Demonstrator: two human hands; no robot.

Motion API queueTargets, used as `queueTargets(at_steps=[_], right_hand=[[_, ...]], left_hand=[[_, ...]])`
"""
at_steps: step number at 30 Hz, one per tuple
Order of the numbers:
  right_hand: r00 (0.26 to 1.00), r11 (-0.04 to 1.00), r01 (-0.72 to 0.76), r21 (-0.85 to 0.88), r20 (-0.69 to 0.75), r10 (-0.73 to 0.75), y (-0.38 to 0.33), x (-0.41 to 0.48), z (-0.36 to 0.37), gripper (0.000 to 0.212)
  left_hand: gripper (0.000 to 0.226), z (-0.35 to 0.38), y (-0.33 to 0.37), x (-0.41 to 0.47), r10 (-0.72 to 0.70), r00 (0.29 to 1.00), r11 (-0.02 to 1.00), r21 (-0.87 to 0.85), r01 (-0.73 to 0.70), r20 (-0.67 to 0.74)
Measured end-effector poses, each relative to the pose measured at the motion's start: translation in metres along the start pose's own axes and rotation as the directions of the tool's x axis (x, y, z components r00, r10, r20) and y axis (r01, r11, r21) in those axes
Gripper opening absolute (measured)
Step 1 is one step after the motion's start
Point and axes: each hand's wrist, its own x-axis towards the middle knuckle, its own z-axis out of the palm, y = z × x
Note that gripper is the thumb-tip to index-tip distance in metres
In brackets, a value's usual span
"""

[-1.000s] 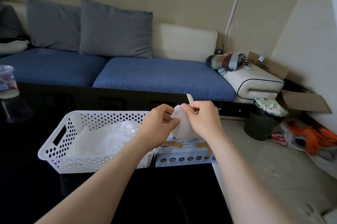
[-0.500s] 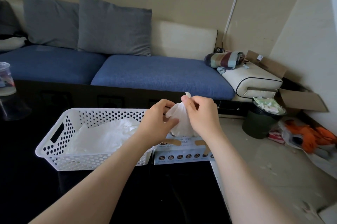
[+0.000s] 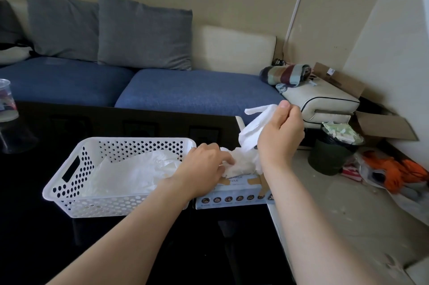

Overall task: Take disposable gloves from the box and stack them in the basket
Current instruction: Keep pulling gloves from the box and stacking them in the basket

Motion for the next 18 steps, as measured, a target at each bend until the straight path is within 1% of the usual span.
queueTargets(at_steps=[2,5,7,8,9,10,11,12,13,14,15,17,18], right_hand=[[1.000,1.000,-0.003,0.013,0.003,0.003,-0.003,0.000,0.000,0.040],[0.995,0.996,-0.067,0.063,0.072,0.063,-0.008,-0.001,0.001,0.043],[0.983,0.981,-0.144,0.130,0.133,0.126,-0.012,-0.002,0.001,0.043],[0.974,0.971,-0.183,0.155,0.160,0.159,-0.014,-0.002,0.000,0.043],[0.964,0.959,-0.224,0.175,0.185,0.191,-0.017,-0.002,0.000,0.043],[0.951,0.943,-0.268,0.196,0.207,0.228,-0.019,-0.002,0.000,0.041],[0.935,0.922,-0.317,0.222,0.234,0.265,-0.020,-0.002,0.000,0.038],[0.912,0.898,-0.372,0.235,0.273,0.307,-0.023,-0.004,0.001,0.036],[0.886,0.877,-0.419,0.235,0.319,0.338,-0.025,-0.005,0.002,0.040],[0.858,0.859,-0.457,0.229,0.369,0.358,-0.028,-0.007,0.003,0.044],[0.833,0.845,-0.484,0.227,0.415,0.366,-0.031,-0.010,0.005,0.042],[0.785,0.823,-0.527,0.213,0.494,0.374,-0.033,-0.015,0.010,0.034],[0.756,0.813,-0.550,0.193,0.529,0.386,-0.035,-0.018,0.012,0.034]], left_hand=[[0.032,0.003,0.001,-0.001,0.003,0.999,0.999,0.049,-0.005,0.052],[0.033,0.002,0.004,0.000,-0.028,0.994,1.000,-0.001,0.028,0.105],[0.035,-0.005,0.004,0.001,-0.072,0.995,0.994,-0.076,0.078,0.075],[0.041,-0.009,0.003,0.002,-0.107,0.993,0.982,-0.150,0.113,0.047],[0.048,-0.015,0.003,0.001,-0.144,0.989,0.955,-0.261,0.143,0.014],[0.053,-0.021,0.003,0.000,-0.179,0.983,0.896,-0.418,0.153,-0.024],[0.054,-0.028,0.004,-0.001,-0.215,0.975,0.797,-0.587,0.142,-0.056],[0.049,-0.035,0.004,-0.004,-0.244,0.968,0.671,-0.731,0.121,-0.065],[0.042,-0.041,0.005,-0.005,-0.261,0.964,0.550,-0.827,0.113,-0.043],[0.040,-0.046,0.005,-0.007,-0.257,0.966,0.451,-0.885,0.115,-0.006],[0.045,-0.050,0.004,-0.009,-0.245,0.969,0.397,-0.910,0.119,0.020],[0.053,-0.053,0.001,-0.013,-0.234,0.972,0.371,-0.923,0.103,0.014],[0.054,-0.053,-0.002,-0.015,-0.249,0.968,0.363,-0.927,0.090,-0.004]])
